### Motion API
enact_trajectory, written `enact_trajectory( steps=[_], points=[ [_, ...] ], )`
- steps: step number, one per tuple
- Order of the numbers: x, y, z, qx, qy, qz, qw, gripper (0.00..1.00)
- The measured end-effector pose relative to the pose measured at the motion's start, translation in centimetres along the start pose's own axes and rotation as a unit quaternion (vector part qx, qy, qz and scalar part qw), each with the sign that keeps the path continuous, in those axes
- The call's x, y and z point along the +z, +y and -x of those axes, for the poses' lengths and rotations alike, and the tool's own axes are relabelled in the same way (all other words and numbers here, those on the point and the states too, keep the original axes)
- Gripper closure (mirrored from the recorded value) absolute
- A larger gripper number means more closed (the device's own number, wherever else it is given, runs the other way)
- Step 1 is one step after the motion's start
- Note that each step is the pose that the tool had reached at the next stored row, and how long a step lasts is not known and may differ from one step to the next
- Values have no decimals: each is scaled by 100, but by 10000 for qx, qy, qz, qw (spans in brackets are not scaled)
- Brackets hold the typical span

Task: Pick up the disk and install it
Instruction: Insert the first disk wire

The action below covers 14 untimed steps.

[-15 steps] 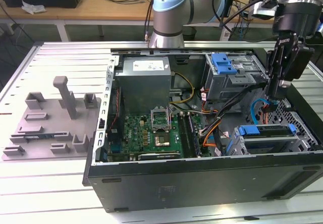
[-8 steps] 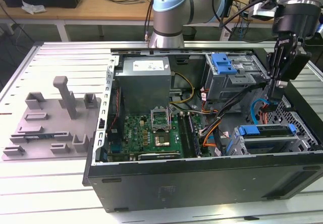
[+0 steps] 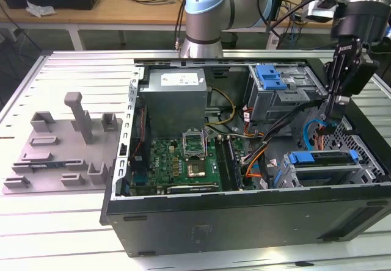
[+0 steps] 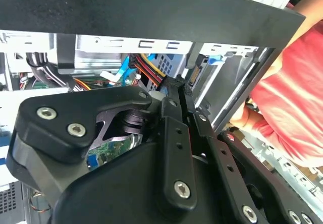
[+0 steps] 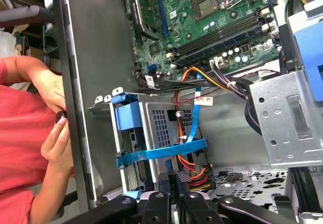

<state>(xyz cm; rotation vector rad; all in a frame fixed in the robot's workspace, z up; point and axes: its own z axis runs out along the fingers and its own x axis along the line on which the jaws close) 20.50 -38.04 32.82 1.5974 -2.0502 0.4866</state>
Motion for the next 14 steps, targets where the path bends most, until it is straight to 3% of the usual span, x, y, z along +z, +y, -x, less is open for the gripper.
enact_trajectory(
  steps=[9,13,14],
  points=[
    [95,-37,-190,9,-61,-14,10000,84],
    [123,-47,-251,14,-121,-23,9999,84],
    [136,-51,-277,18,-170,-31,9998,84]
  ],
)
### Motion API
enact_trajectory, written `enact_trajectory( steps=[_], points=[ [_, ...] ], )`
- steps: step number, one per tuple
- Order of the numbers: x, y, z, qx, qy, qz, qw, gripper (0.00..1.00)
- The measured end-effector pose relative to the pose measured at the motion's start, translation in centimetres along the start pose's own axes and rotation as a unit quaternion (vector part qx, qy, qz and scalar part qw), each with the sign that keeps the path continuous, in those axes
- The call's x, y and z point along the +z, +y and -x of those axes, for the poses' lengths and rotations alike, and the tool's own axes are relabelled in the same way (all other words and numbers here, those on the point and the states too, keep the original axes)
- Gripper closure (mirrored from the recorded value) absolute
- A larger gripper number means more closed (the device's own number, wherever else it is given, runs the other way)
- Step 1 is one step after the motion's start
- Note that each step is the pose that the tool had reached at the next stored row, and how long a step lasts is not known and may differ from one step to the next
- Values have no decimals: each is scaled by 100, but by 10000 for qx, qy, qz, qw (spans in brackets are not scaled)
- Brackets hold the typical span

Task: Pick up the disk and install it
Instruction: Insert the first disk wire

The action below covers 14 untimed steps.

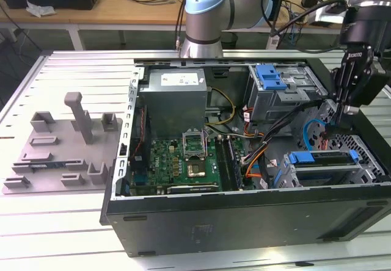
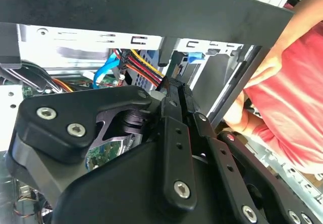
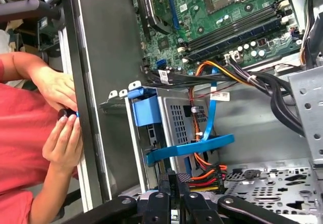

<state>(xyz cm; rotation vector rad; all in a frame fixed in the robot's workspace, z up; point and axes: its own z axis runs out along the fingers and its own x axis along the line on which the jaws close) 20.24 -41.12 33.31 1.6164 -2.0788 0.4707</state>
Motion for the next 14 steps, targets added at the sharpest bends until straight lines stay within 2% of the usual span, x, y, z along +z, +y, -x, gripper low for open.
enact_trajectory(
  steps=[2,3,4,5,6,13,14],
  points=[
    [8,-1,-14,7,-64,-13,10000,84],
    [15,-3,-24,14,-112,-24,9999,84],
    [19,-3,-31,18,-144,-32,9999,84],
    [24,-2,-50,25,-190,-42,9998,84],
    [27,2,-75,29,-217,-48,9997,84],
    [56,37,-175,38,-324,-65,9994,84],
    [64,42,-191,42,-350,-71,9994,84]
  ],
)
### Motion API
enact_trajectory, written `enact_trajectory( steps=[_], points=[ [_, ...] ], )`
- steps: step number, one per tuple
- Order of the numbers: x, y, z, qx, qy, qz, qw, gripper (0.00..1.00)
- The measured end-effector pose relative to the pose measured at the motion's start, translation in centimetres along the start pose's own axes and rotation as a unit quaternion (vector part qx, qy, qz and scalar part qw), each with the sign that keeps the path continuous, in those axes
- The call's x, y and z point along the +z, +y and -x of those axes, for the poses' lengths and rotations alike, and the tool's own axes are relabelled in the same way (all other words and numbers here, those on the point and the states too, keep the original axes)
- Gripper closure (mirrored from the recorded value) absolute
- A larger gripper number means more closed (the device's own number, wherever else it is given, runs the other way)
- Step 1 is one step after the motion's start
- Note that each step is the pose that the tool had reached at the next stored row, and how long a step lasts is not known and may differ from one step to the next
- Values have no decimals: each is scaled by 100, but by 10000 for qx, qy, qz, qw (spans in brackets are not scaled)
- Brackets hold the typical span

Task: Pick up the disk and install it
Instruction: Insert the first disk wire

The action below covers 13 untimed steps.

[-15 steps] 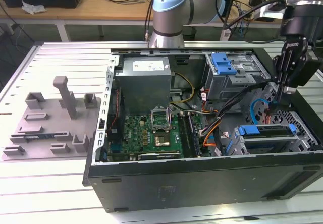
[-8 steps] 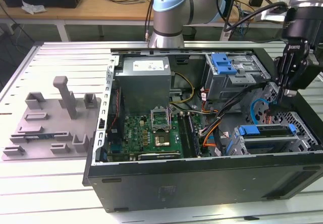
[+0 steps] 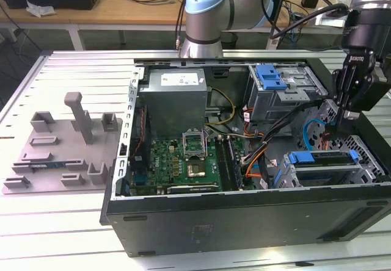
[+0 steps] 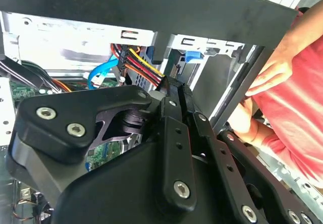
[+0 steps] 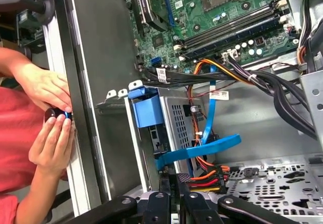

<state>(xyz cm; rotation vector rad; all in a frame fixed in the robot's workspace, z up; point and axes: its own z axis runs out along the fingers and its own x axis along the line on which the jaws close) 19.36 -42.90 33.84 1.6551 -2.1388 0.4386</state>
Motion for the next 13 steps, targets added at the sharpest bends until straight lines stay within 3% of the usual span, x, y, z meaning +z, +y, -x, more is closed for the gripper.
enact_trajectory(
  steps=[13],
  points=[
    [61,39,-202,47,-248,-82,9996,84]
  ],
)
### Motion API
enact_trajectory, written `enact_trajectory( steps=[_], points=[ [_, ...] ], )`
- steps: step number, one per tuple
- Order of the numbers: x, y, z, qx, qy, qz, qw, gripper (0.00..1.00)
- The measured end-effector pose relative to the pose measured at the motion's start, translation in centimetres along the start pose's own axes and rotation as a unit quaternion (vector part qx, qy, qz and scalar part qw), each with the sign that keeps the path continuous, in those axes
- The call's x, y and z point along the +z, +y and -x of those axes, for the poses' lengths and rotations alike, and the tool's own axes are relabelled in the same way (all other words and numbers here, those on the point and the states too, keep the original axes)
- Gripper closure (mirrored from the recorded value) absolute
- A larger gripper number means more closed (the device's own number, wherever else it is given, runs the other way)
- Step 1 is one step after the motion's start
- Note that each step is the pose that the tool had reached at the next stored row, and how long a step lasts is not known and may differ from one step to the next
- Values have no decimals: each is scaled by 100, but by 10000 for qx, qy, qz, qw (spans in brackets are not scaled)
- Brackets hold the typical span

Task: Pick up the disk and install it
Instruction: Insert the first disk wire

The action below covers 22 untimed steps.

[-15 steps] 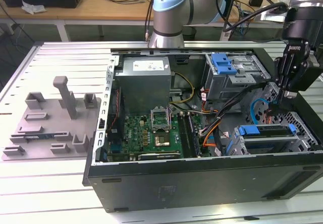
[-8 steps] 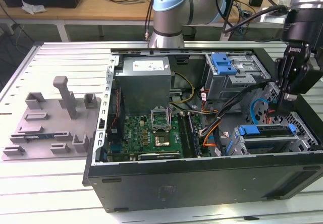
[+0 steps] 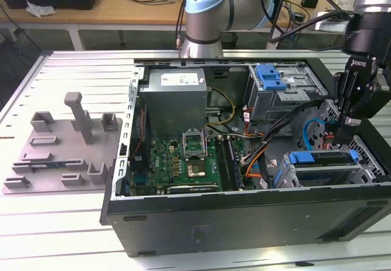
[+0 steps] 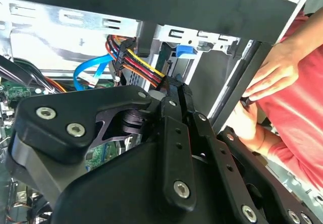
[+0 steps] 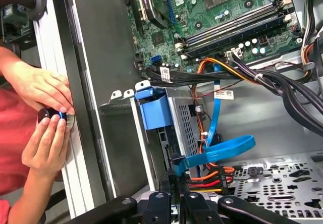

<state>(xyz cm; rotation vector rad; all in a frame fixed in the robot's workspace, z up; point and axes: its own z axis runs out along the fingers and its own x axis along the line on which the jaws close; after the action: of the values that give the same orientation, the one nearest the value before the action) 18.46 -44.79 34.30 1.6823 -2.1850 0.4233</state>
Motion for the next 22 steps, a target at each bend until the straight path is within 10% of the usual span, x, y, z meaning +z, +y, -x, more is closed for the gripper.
enact_trajectory(
  steps=[6,14,17,22],
  points=[
    [-1,9,-80,30,-144,-54,9999,84],
    [42,113,-199,64,-247,-116,9996,84],
    [56,113,-230,82,-378,-144,9991,84],
    [74,102,-267,103,-749,-157,9970,84]
  ],
)
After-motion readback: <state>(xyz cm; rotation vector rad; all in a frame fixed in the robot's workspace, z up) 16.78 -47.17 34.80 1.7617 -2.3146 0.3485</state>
